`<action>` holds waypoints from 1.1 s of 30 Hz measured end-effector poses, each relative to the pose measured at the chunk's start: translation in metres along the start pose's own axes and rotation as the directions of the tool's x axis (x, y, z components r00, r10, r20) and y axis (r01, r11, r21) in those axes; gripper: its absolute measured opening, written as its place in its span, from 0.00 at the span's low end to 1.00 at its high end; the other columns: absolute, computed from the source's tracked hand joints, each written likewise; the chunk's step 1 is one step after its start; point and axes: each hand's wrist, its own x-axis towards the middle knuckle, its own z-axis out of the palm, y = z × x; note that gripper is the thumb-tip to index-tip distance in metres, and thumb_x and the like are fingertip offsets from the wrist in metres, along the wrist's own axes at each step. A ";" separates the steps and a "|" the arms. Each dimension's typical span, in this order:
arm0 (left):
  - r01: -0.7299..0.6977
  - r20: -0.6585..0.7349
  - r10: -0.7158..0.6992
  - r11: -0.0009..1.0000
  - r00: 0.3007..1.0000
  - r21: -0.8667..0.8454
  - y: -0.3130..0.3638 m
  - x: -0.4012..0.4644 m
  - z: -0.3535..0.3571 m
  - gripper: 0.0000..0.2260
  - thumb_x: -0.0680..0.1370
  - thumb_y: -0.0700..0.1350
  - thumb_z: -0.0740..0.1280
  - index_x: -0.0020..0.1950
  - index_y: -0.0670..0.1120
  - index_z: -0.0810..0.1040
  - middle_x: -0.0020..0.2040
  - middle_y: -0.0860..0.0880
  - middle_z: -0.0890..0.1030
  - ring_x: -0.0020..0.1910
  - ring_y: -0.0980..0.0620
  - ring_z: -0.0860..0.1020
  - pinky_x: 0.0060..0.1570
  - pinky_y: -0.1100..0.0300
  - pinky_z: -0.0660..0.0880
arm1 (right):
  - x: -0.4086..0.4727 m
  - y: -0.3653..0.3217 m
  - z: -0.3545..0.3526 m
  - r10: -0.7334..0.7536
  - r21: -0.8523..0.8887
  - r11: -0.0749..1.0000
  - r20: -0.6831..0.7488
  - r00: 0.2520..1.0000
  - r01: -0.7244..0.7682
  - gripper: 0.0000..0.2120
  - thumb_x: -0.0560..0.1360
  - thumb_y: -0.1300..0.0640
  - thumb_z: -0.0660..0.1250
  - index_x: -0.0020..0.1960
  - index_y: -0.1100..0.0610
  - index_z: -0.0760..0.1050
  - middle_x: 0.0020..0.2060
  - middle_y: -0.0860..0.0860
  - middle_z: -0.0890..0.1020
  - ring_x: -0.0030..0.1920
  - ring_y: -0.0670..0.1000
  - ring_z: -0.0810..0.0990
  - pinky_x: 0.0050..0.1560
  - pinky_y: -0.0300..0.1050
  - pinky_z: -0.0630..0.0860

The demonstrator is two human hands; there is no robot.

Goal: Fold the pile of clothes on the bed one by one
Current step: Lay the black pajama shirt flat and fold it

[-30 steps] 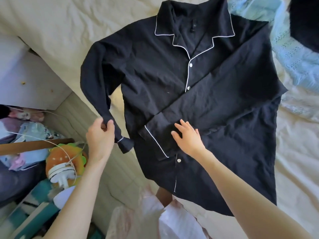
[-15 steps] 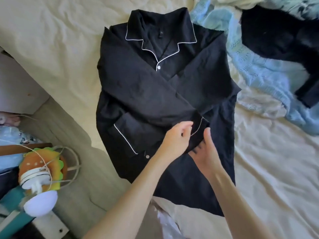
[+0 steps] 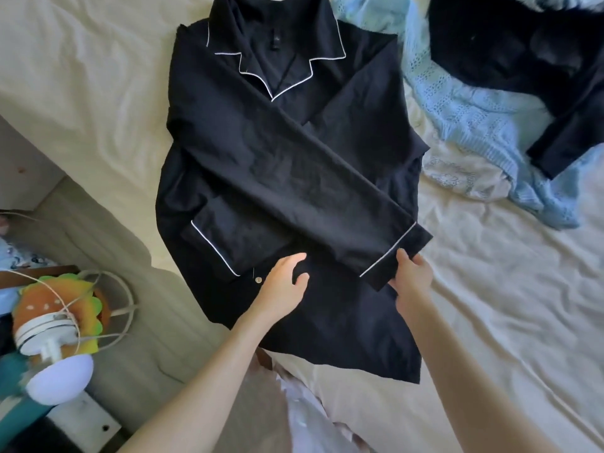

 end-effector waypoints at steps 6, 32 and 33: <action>0.031 -0.121 -0.035 0.999 0.992 -0.033 -0.019 -0.007 -0.029 0.16 0.81 0.44 0.58 0.69 0.51 0.70 0.68 0.53 0.70 0.67 0.55 0.68 0.62 0.62 0.63 | -0.006 -0.013 0.009 -0.143 -0.288 0.950 -0.058 0.988 0.120 0.23 0.78 0.55 0.62 0.71 0.59 0.63 0.64 0.55 0.73 0.63 0.55 0.73 0.60 0.45 0.68; -0.100 -0.588 0.067 0.995 0.806 -0.023 -0.066 0.140 -0.229 0.14 0.77 0.45 0.66 0.61 0.42 0.73 0.57 0.46 0.77 0.55 0.45 0.75 0.57 0.51 0.70 | -0.030 -0.206 0.390 -0.527 -0.579 0.109 0.655 0.541 0.808 0.19 0.79 0.49 0.59 0.66 0.57 0.70 0.58 0.51 0.78 0.58 0.51 0.75 0.47 0.35 0.63; -0.125 -0.619 0.062 0.990 0.783 -0.059 -0.068 0.141 -0.229 0.10 0.77 0.44 0.66 0.57 0.42 0.75 0.52 0.47 0.79 0.51 0.45 0.76 0.53 0.51 0.71 | -0.028 -0.211 0.400 -0.527 -0.576 0.096 0.663 0.532 0.812 0.20 0.79 0.48 0.60 0.66 0.58 0.70 0.59 0.52 0.77 0.59 0.52 0.75 0.48 0.36 0.64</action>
